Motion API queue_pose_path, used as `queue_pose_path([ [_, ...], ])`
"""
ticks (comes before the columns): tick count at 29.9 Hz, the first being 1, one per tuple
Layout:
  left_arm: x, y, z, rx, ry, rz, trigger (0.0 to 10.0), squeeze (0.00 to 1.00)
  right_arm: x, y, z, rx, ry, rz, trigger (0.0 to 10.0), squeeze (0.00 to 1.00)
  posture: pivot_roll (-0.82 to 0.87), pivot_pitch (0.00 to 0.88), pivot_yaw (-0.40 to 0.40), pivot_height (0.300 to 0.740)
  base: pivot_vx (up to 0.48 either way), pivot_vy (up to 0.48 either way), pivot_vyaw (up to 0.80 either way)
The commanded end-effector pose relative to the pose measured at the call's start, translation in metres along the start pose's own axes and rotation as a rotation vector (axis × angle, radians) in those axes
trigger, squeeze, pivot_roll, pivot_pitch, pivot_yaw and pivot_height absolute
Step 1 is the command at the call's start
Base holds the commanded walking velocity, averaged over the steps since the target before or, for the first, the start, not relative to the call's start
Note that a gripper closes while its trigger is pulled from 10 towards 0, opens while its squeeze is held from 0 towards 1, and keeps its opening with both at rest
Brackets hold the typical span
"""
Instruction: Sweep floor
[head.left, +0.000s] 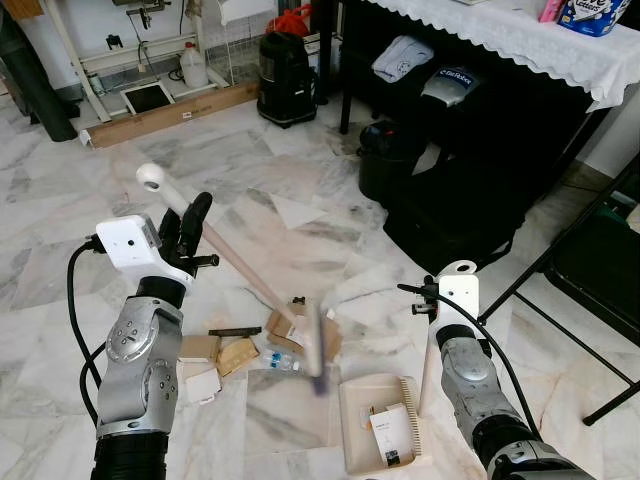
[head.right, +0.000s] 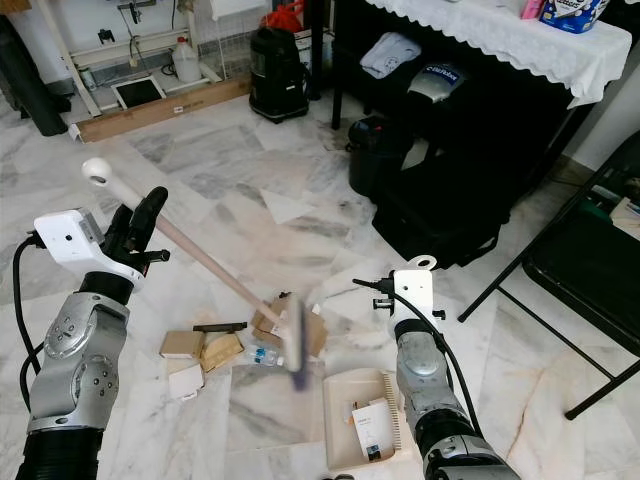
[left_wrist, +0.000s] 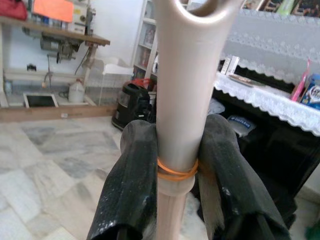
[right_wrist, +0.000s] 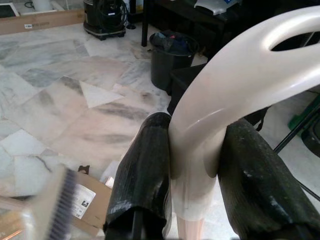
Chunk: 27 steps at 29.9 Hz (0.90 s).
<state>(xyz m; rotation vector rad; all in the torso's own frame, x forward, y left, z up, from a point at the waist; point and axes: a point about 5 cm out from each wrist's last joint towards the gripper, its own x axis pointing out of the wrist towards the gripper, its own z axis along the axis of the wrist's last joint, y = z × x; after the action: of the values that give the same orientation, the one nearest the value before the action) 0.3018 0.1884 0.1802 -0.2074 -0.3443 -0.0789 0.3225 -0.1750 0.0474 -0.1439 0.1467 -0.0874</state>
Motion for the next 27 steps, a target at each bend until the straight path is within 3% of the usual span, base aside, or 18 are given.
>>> queue_pose_path([
  [1,0.001,-0.005,0.003,0.021,-0.032,-0.023,10.0,0.0,-0.004,0.003,-0.004,0.04,0.006,0.009,10.0,0.0,0.03,0.105,-0.036,0.74,0.0,0.0,0.0],
  [6,0.001,-0.011,0.0,0.073,-0.032,-0.052,10.0,0.0,-0.003,0.003,0.004,0.093,-0.058,0.007,10.0,0.0,0.03,0.094,-0.04,0.74,0.0,0.0,0.0],
  [9,-0.001,-0.015,-0.004,0.145,-0.029,-0.084,10.0,0.0,-0.004,0.002,0.013,0.108,-0.127,0.01,10.0,0.0,0.03,0.087,-0.04,0.74,0.0,0.0,0.0],
  [27,-0.004,-0.018,-0.008,0.173,-0.044,-0.082,10.0,0.0,-0.009,-0.009,0.031,0.133,-0.252,0.008,10.0,0.0,0.02,0.049,-0.048,0.74,0.0,0.0,0.0],
])
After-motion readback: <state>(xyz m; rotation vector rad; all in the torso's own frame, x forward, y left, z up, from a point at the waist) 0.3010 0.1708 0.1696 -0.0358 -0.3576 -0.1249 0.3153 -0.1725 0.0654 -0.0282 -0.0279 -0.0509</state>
